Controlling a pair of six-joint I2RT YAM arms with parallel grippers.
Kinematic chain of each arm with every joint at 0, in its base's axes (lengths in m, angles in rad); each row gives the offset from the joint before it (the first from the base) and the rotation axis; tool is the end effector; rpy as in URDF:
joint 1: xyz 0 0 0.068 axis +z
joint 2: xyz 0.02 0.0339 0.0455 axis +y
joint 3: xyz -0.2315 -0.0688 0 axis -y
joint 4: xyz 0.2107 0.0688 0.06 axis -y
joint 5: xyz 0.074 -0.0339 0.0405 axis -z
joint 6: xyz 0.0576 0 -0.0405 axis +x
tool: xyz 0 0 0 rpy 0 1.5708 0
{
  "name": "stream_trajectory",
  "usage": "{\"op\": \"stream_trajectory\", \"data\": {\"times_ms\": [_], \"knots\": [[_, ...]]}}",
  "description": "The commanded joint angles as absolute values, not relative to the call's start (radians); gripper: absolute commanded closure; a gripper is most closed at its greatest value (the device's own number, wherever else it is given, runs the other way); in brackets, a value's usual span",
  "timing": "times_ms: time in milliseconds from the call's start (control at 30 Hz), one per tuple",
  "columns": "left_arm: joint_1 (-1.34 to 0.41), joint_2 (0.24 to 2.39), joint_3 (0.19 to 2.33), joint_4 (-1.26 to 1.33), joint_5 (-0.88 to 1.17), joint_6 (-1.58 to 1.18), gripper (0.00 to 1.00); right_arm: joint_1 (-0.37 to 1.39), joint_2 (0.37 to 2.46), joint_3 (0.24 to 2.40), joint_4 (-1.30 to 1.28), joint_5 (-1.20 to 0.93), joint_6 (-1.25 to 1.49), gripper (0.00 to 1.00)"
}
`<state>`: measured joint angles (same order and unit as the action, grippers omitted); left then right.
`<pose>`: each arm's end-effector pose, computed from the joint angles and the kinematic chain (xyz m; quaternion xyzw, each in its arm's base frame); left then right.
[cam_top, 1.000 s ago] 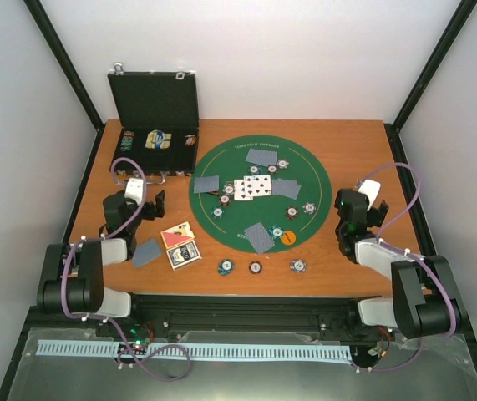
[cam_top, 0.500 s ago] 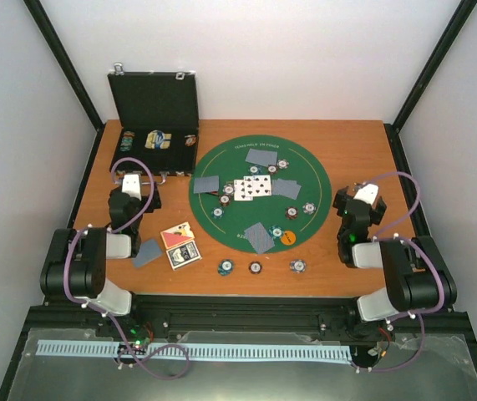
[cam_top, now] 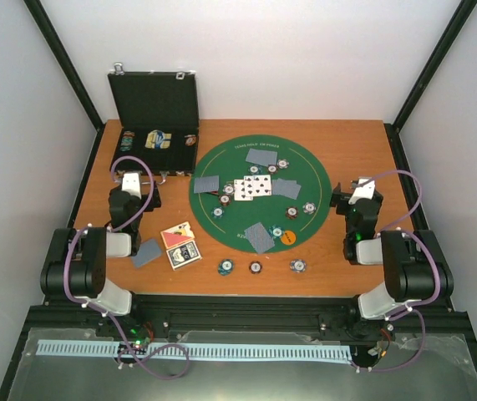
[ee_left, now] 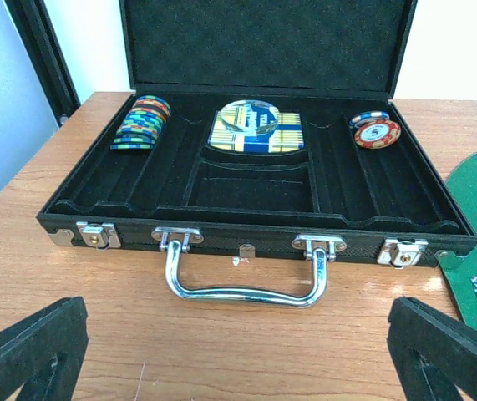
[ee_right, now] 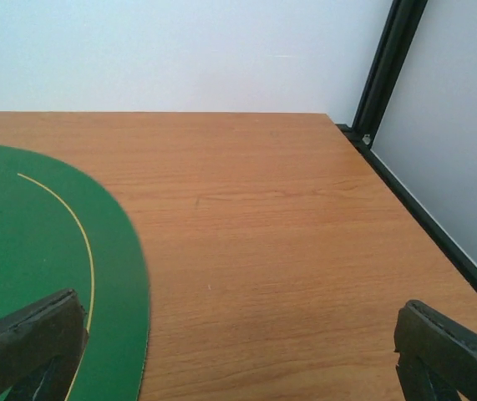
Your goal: Distribute texas hold em gaming equipment
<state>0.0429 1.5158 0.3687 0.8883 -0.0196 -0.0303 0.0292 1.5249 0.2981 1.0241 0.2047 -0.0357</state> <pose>0.2755 0.0130 0.1436 -0.0350 0.7917 0.0116 0.6099 0.2649 -0.0040 0.1404 0.0395 0.7727 -0.0812 0.6284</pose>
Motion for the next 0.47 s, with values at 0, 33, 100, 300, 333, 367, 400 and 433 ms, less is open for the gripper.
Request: {"op": "stream_trajectory", "data": {"times_ms": [0, 33, 100, 300, 333, 367, 400, 433], "knots": [[0.035, 1.522, 0.388, 0.896, -0.026, -0.045, 0.00, 0.009, 1.521, 0.308, 1.025, 0.126, -0.024, 0.00], [0.035, 1.521, 0.388, 0.896, -0.026, -0.045, 0.00, 0.009, 1.522, 0.308, 1.025, 0.125, -0.023, 0.00], [0.035, 1.521, 0.387, 0.896, -0.026, -0.045, 0.00, 0.010, 1.522, 0.309, 1.024, 0.124, -0.023, 0.00], [0.035, 1.524, 0.391, 0.892, -0.026, -0.045, 0.00, 0.010, 1.522, 0.308, 1.023, 0.124, -0.024, 0.00], [0.036, 1.526, 0.394, 0.889, -0.026, -0.045, 0.00, 0.010, 1.522, 0.308, 1.023, 0.124, -0.023, 0.00], [0.035, 1.524, 0.394, 0.888, -0.026, -0.044, 0.00, 0.010, 1.522, 0.308, 1.023, 0.123, -0.023, 0.00], [0.035, 1.525, 0.393, 0.889, -0.026, -0.044, 0.00, 0.009, 1.522, 0.308, 1.023, 0.124, -0.023, 0.00], [0.035, 1.522, 0.389, 0.893, -0.026, -0.046, 0.00, 0.009, 1.522, 0.308, 1.023, 0.125, -0.023, 0.00]]}}
